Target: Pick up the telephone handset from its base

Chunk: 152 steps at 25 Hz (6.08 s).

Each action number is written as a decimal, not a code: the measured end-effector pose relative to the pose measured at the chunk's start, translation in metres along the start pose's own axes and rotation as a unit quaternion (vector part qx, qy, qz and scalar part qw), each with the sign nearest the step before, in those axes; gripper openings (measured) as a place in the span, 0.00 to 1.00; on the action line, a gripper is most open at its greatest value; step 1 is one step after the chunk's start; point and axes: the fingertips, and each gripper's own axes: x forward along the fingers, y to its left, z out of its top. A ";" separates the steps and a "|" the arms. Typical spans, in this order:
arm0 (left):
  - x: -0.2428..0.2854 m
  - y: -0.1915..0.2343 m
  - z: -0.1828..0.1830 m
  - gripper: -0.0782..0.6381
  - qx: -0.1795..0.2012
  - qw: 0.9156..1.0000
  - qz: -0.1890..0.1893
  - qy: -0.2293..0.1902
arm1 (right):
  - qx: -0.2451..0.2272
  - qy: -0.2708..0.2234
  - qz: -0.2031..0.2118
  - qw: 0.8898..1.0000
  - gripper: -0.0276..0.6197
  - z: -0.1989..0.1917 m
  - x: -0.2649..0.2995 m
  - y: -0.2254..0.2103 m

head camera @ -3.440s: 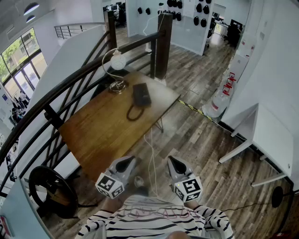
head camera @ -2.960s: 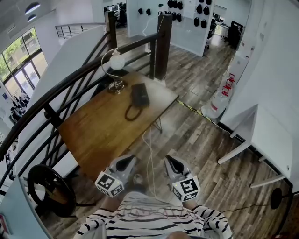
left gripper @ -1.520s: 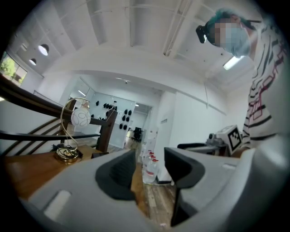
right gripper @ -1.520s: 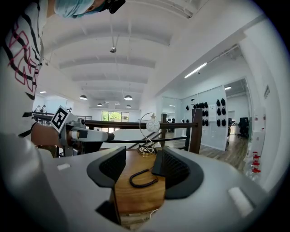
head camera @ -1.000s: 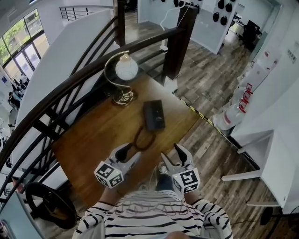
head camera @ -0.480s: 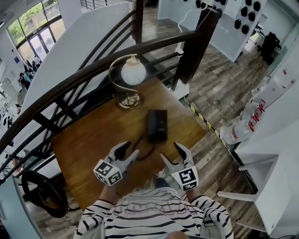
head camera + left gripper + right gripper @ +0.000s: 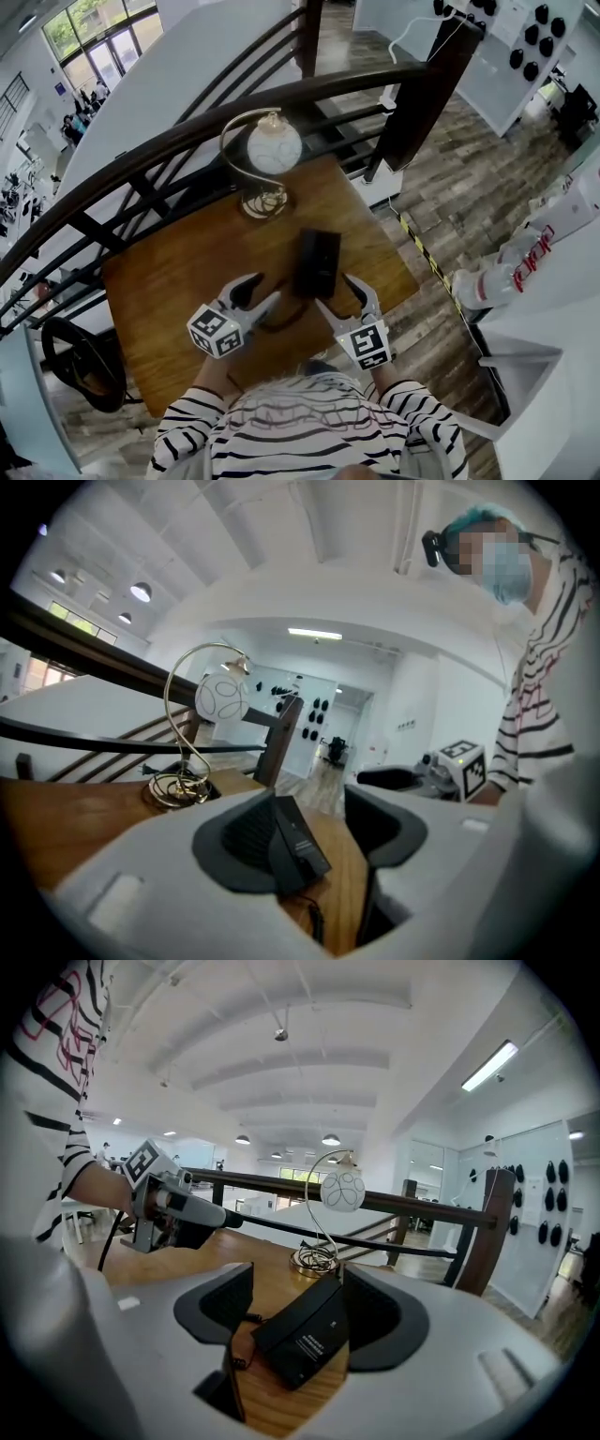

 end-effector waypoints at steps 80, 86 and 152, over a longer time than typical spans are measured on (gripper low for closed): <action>0.123 0.080 -0.052 0.21 -0.236 0.971 -0.032 0.038 | -0.164 0.128 0.107 0.972 0.43 -0.123 0.117 -0.071; 0.094 0.067 -0.034 0.21 -0.221 0.975 -0.030 0.017 | -0.099 0.087 0.050 0.990 0.33 -0.090 0.098 -0.072; -0.214 -0.079 -0.052 0.21 -0.158 0.984 -0.084 -0.013 | 0.190 -0.069 -0.157 0.967 0.04 0.003 -0.115 0.191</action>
